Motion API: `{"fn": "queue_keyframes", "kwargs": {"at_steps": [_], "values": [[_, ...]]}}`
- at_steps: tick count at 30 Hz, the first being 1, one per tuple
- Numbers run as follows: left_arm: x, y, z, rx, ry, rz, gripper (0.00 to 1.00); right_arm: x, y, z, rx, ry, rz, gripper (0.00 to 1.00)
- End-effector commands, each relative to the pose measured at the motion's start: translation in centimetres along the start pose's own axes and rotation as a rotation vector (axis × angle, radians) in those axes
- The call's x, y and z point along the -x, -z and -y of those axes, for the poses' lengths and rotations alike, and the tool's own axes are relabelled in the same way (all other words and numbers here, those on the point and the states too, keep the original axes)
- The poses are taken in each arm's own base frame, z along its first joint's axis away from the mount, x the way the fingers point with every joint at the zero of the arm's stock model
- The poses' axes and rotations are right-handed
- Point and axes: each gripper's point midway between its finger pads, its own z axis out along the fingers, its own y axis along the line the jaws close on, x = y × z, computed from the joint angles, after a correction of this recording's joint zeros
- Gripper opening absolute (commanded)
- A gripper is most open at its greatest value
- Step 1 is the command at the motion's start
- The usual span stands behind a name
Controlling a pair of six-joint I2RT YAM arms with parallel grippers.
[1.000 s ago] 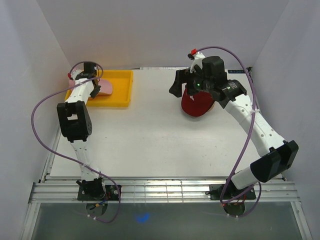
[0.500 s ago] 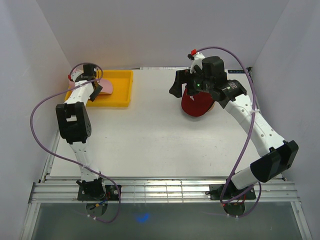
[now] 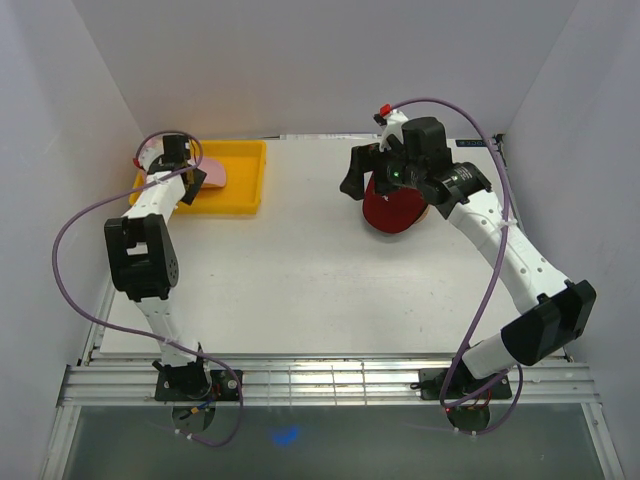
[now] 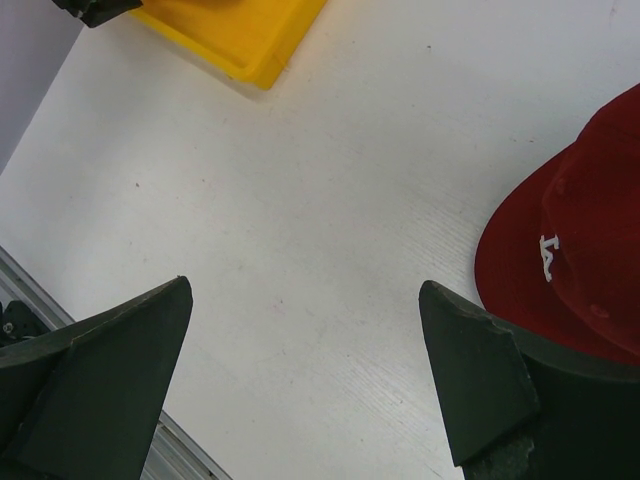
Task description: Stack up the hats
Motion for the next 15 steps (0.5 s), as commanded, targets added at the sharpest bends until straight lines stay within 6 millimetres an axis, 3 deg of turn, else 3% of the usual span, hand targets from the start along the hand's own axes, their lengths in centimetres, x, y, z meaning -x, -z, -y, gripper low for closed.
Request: {"fn": "queue_keyframes", "kwargs": {"at_steps": [1,5,15], "values": [[2.9,4.1,3.0,-0.141,0.067,0.067,0.57,1.3,0.7,-0.2,-0.001,0.034,0.057,1.00],[3.0,4.4,3.1,-0.151,0.069,0.071,0.57,1.4,0.7,-0.3,0.005,0.032,0.064,1.00],[1.0,0.1,1.6,-0.029,0.080,0.034,0.56,1.1,0.1,0.0,0.002,0.037,0.048,1.00]]}}
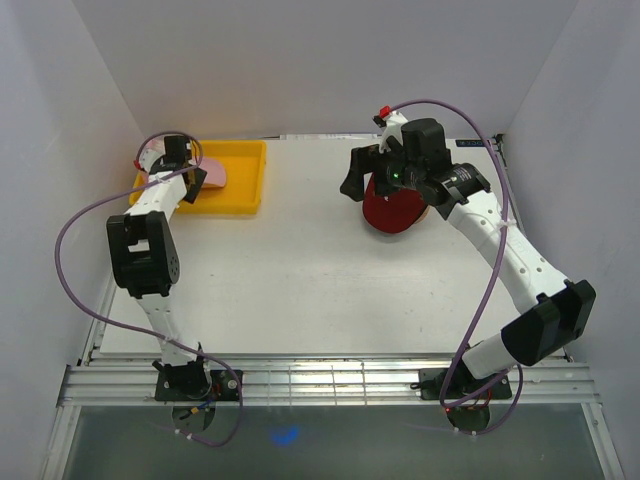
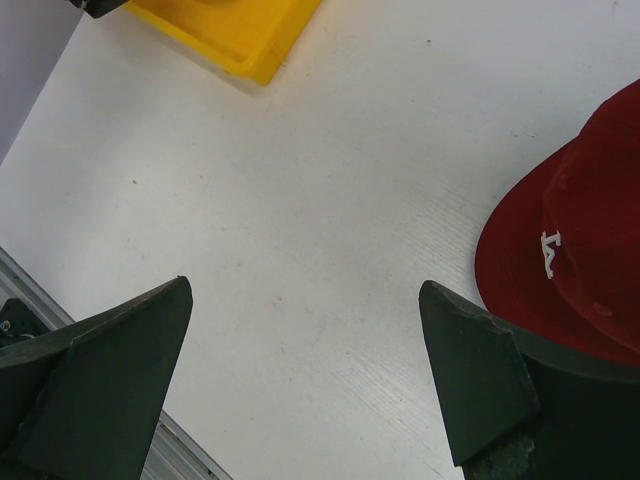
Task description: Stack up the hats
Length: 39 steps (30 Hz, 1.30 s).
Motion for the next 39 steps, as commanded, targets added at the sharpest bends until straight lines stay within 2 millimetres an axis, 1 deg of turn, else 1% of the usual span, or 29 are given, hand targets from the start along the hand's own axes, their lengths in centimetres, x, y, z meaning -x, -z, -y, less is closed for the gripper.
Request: {"fn": "queue_keyframes", "kwargs": {"at_steps": [1,3,4,5,8,9,11,13,16,18,20,21,22,23,25,26,28,29,30,32,34,35,36,39], "values": [[0.3,-0.9,0.6,0.015,0.019,0.015,0.56,1.5,0.3,-0.1,0.000,0.036,0.054,1.00],[0.3,-1.5,0.9,0.017,0.021,0.016,0.56,1.4,0.1,-0.1,0.004,0.034,0.046,1.00],[0.0,-2.1,0.8,0.024,0.017,0.011,0.56,1.2,-0.1,0.0,0.004,0.033,0.039,1.00],[0.3,-2.3,1.4,0.013,0.020,0.018,0.56,1.2,-0.1,0.0,0.002,0.033,0.040,1.00],[0.4,-3.3,2.1,0.005,0.001,0.021,0.56,0.8,-0.3,0.3,-0.007,0.032,0.029,1.00],[0.4,-3.5,2.2,0.005,-0.004,0.021,0.55,0.7,-0.5,0.3,-0.008,0.033,0.025,1.00],[0.3,-3.9,2.2,0.012,-0.018,0.021,0.48,0.6,-0.6,0.5,-0.012,0.033,0.021,1.00],[0.9,-3.8,2.5,0.006,-0.033,0.035,0.38,0.6,-0.7,0.6,-0.017,0.032,0.019,1.00],[1.5,-3.6,2.8,0.003,-0.051,0.056,0.29,0.6,-0.7,0.5,-0.018,0.034,0.018,1.00],[1.6,-3.2,3.0,-0.009,-0.066,0.051,0.29,0.7,-0.7,0.6,-0.019,0.033,0.019,1.00],[1.0,-2.5,3.1,-0.034,-0.047,0.022,0.29,0.7,-0.8,0.7,-0.022,0.031,0.020,1.00],[1.4,-1.3,3.6,-0.065,-0.033,0.023,0.29,0.6,-1.0,0.7,-0.022,0.028,0.017,1.00],[0.8,-1.2,3.1,-0.070,-0.029,0.010,0.29,0.5,-1.1,0.7,-0.021,0.028,0.014,1.00],[0.5,-0.8,3.0,-0.079,-0.013,-0.002,0.30,0.5,-1.1,0.6,-0.017,0.028,0.013,1.00],[0.7,0.6,3.0,-0.107,0.000,-0.003,0.31,0.6,-1.0,0.6,-0.016,0.028,0.016,1.00],[0.6,0.9,3.0,-0.113,0.003,-0.004,0.31,0.6,-1.0,0.7,-0.019,0.027,0.017,1.00],[1.1,2.3,3.6,-0.155,0.021,-0.002,0.35,0.7,-0.8,0.6,-0.020,0.030,0.021,1.00],[1.0,2.4,3.3,-0.152,0.027,-0.005,0.38,0.7,-0.8,0.6,-0.019,0.028,0.023,1.00],[1.0,2.8,3.6,-0.168,0.031,-0.007,0.46,0.7,-0.8,0.6,-0.018,0.027,0.022,1.00],[1.3,3.3,3.9,-0.187,0.049,0.000,0.56,0.8,-0.7,0.5,-0.016,0.026,0.024,1.00],[1.4,3.2,4.2,-0.186,0.054,0.002,0.66,1.0,-0.6,0.4,-0.014,0.024,0.028,1.00],[1.2,2.7,4.1,-0.175,0.054,-0.003,0.68,1.0,-0.6,0.4,-0.013,0.022,0.031,1.00],[1.5,2.8,4.4,-0.178,0.056,0.003,0.68,0.9,-0.7,0.4,-0.013,0.021,0.029,1.00],[1.4,1.9,4.3,-0.159,0.079,0.007,0.69,0.8,-0.9,0.5,-0.012,0.020,0.029,1.00]]}}
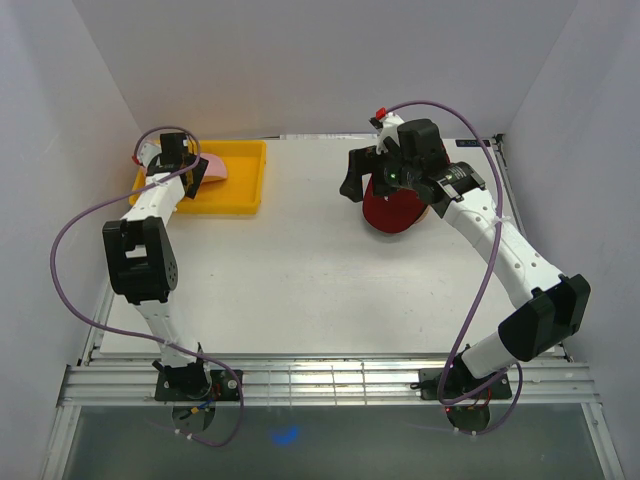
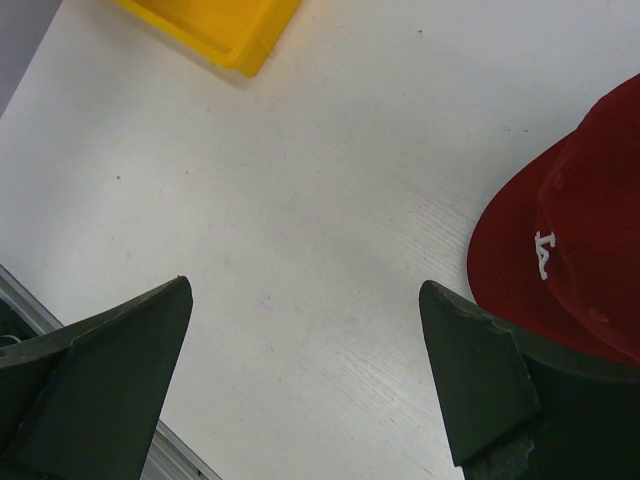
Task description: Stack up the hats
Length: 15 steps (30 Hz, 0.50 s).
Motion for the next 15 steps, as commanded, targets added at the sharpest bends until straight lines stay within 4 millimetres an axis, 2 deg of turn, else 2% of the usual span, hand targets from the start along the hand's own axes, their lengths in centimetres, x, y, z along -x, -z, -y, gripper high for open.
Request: {"fn": "queue_keyframes", "kwargs": {"at_steps": [1,6,11,13,15], "values": [[1.0,0.4,1.6,-0.025,0.041,0.027,0.69,1.5,0.0,-0.2,0.005,0.010,0.054,1.00],[0.6,-1.6,0.9,0.031,0.116,0.032,0.70,1.4,-0.6,0.0,0.003,0.011,0.041,1.00],[-0.8,-4.8,0.5,0.036,0.150,0.016,0.72,0.8,-1.3,0.3,-0.003,0.010,0.019,1.00],[-1.8,-6.0,0.0,0.052,0.150,-0.009,0.68,0.6,-1.4,0.4,-0.006,0.010,0.013,1.00],[-2.0,-6.4,-0.1,0.059,0.155,-0.015,0.63,0.4,-1.6,0.6,-0.009,0.010,0.011,1.00]]}}
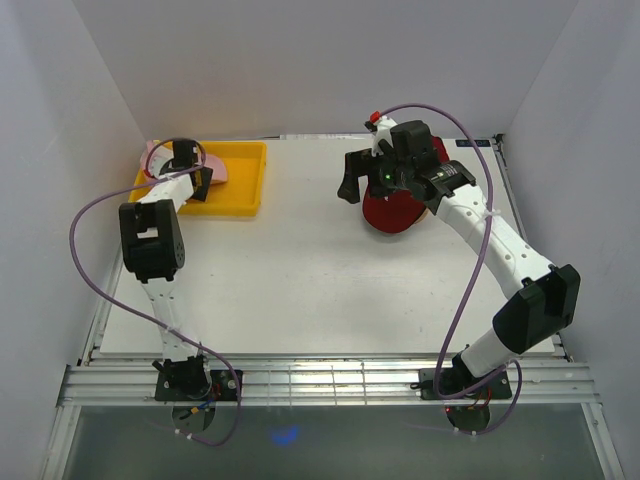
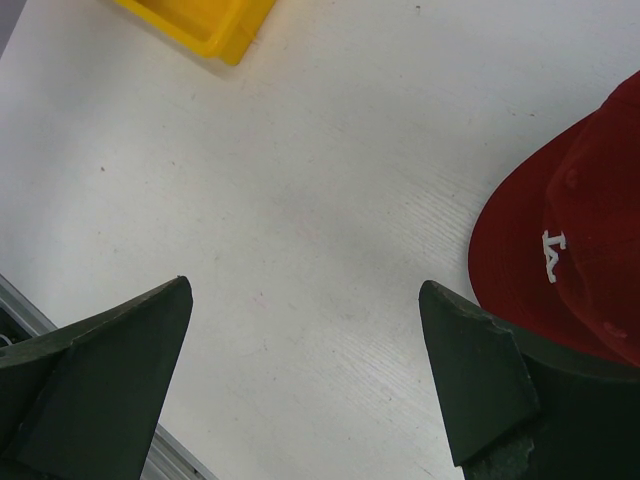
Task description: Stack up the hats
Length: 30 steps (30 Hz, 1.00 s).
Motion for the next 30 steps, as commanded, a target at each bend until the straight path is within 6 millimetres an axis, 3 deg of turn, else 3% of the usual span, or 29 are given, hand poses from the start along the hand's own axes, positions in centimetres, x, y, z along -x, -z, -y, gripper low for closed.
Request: {"fn": "queue_keyframes", "kwargs": {"at_steps": [1,7,8,9,15,20,25,27,29,30], "values": [[0.6,0.3,1.8,-0.037,0.036,0.012,0.54,1.6,0.1,0.0,-0.002,0.022,0.056,1.00],[2.2,1.1,3.0,-0.065,-0.018,0.069,0.22,1.4,0.0,0.0,-0.003,0.021,0.052,1.00],[2.5,1.3,3.3,-0.072,-0.056,0.077,0.07,1.5,-0.1,0.0,-0.001,0.024,0.055,1.00],[3.1,1.9,4.1,-0.091,-0.070,0.091,0.00,1.6,-0.1,0.0,0.000,0.023,0.056,1.00],[5.5,5.6,6.6,-0.152,-0.181,0.140,0.00,2.3,0.2,-0.2,0.005,0.031,0.076,1.00],[6.8,10.9,8.8,-0.238,-0.219,0.129,0.00,3.3,1.2,-1.5,0.047,0.056,0.116,1.00],[6.4,15.2,8.3,-0.259,-0.229,0.067,0.00,3.7,2.7,-4.5,0.083,0.154,0.180,1.00],[5.9,17.7,8.2,-0.295,-0.231,0.028,0.00,2.5,2.5,-6.0,0.091,0.192,0.177,1.00],[5.0,19.8,7.5,-0.316,-0.224,-0.012,0.00,2.8,3.3,-7.9,0.091,0.241,0.241,1.00],[4.5,20.6,6.9,-0.315,-0.222,-0.036,0.00,1.6,2.9,-8.1,0.088,0.251,0.232,1.00]]}}
